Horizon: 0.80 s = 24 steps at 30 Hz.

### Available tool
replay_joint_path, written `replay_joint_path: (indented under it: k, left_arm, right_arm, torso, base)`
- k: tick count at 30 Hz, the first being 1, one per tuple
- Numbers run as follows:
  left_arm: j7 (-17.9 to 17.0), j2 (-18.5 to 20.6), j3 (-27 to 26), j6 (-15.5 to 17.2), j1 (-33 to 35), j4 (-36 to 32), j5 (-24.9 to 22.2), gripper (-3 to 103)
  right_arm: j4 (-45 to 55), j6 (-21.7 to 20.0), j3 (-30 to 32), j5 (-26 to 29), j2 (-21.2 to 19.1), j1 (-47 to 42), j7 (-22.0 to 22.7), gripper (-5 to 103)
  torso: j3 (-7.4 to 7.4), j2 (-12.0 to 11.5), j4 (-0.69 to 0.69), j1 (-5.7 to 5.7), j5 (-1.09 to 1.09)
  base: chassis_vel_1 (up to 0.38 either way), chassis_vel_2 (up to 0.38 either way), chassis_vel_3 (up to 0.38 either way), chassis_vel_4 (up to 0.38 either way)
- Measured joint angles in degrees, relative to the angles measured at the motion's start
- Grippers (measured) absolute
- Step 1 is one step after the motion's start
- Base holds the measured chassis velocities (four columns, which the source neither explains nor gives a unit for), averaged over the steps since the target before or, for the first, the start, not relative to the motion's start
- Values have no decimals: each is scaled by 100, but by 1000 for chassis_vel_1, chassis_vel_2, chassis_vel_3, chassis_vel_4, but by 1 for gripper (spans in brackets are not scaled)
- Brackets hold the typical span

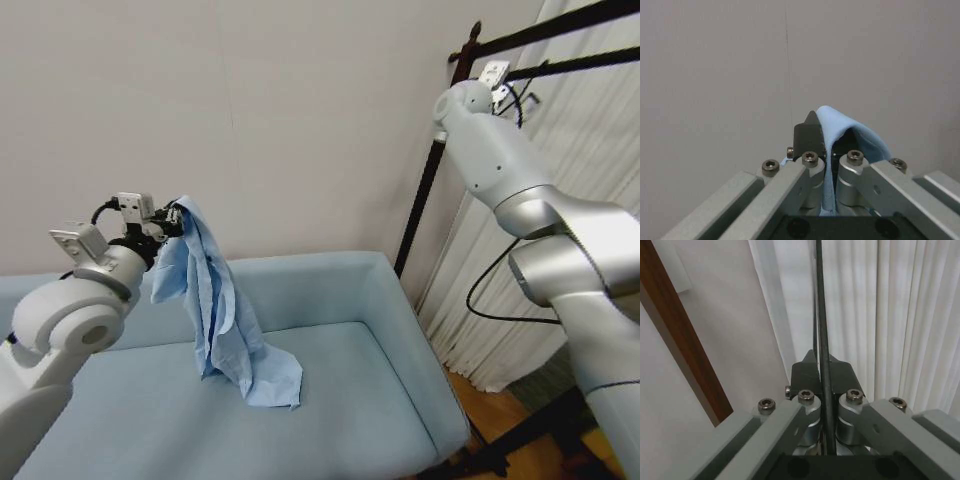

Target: Pick up the clothes from the sofa and hang them on the clothes hanger.

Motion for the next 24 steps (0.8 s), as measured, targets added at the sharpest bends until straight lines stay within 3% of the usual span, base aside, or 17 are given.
replay_joint_path:
  k: [13,24]
  left_arm:
    - [19,-26,16,0,-86,85,4,0]
    - [25,-97,-22,0,9,44,31,0]
  right_arm:
    - [128,182,-3,-212,-80,-197,-110,2]
    - [324,455,-267,-858,-236,-238,-424,2]
  torso:
    - [0,0,0,0,0]
    - [0,0,0,0,1]
  base:
    - [0,0,0,0]
    - [0,0,0,0]
